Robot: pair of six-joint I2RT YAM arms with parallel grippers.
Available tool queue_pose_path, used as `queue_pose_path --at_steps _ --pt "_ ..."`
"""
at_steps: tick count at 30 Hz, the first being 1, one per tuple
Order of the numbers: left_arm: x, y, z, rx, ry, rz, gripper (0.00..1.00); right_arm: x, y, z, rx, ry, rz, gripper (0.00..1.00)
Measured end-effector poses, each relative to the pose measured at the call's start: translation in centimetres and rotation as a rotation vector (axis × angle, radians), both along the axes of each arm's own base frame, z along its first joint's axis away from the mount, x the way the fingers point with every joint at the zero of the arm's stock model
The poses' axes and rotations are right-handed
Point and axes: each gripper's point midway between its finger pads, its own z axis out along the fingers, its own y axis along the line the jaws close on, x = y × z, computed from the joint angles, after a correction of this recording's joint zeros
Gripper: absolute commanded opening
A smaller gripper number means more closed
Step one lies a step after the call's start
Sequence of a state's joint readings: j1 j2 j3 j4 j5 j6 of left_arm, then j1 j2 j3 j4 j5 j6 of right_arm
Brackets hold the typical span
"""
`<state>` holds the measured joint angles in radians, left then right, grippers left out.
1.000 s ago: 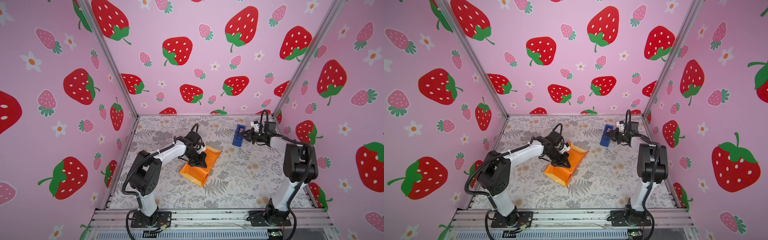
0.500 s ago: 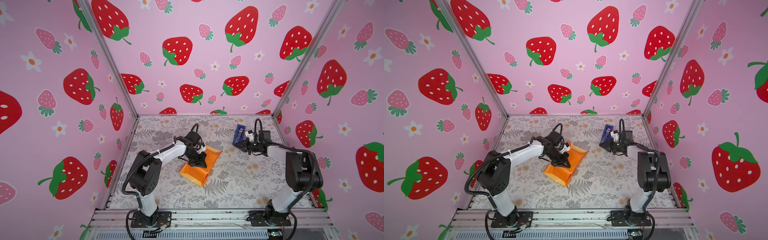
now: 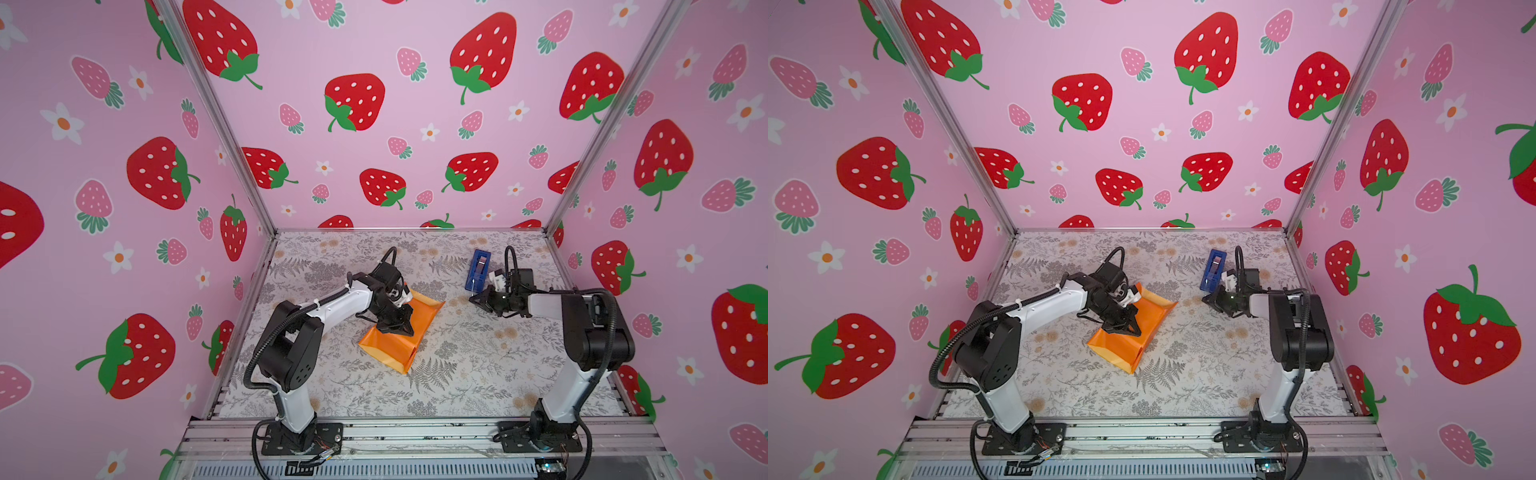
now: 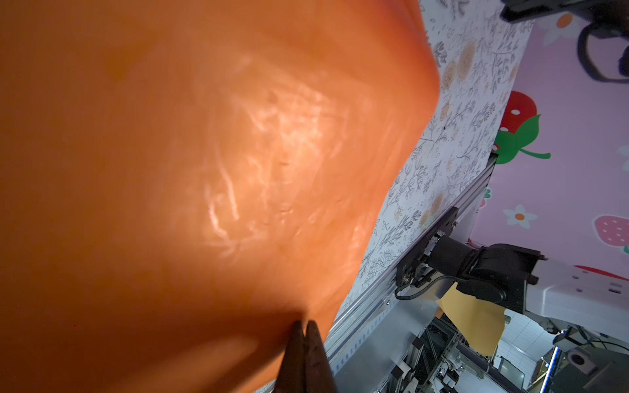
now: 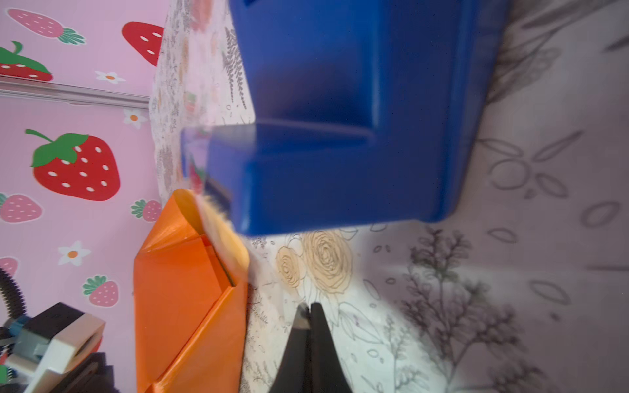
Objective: Wrap the gift box in paper
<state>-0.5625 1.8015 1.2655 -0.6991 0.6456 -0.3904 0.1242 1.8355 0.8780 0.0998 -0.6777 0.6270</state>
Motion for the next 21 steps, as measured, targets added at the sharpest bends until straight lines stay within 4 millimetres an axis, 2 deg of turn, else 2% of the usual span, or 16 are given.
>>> queue_pose_path --at_steps 4,7,11,13,17,20,21 --pt "0.0 0.0 0.0 0.0 0.0 0.0 0.0 -0.2 -0.9 -0.2 -0.072 -0.015 -0.007 0.0" --pt "0.0 0.0 0.0 -0.001 0.001 0.0 0.0 -2.5 -1.4 -1.4 -0.113 0.064 0.001 0.0" --pt "0.0 0.0 0.0 -0.001 0.001 0.0 0.0 -3.6 -1.6 -0.5 -0.137 0.08 0.016 0.0" --pt "0.0 0.0 0.0 -0.001 0.001 0.0 0.0 -4.0 -1.3 0.7 -0.125 0.064 0.032 0.0" --pt "0.0 0.0 0.0 -0.001 0.001 0.0 0.0 -4.9 0.6 4.5 -0.054 0.007 0.112 0.0" --pt "0.0 0.0 0.0 -0.001 0.002 -0.001 0.0 -5.8 3.6 7.2 0.009 -0.029 0.225 0.0" --pt "0.0 0.0 0.0 -0.001 0.002 -0.001 0.0 -6.6 5.2 8.2 0.034 -0.043 0.286 0.0"
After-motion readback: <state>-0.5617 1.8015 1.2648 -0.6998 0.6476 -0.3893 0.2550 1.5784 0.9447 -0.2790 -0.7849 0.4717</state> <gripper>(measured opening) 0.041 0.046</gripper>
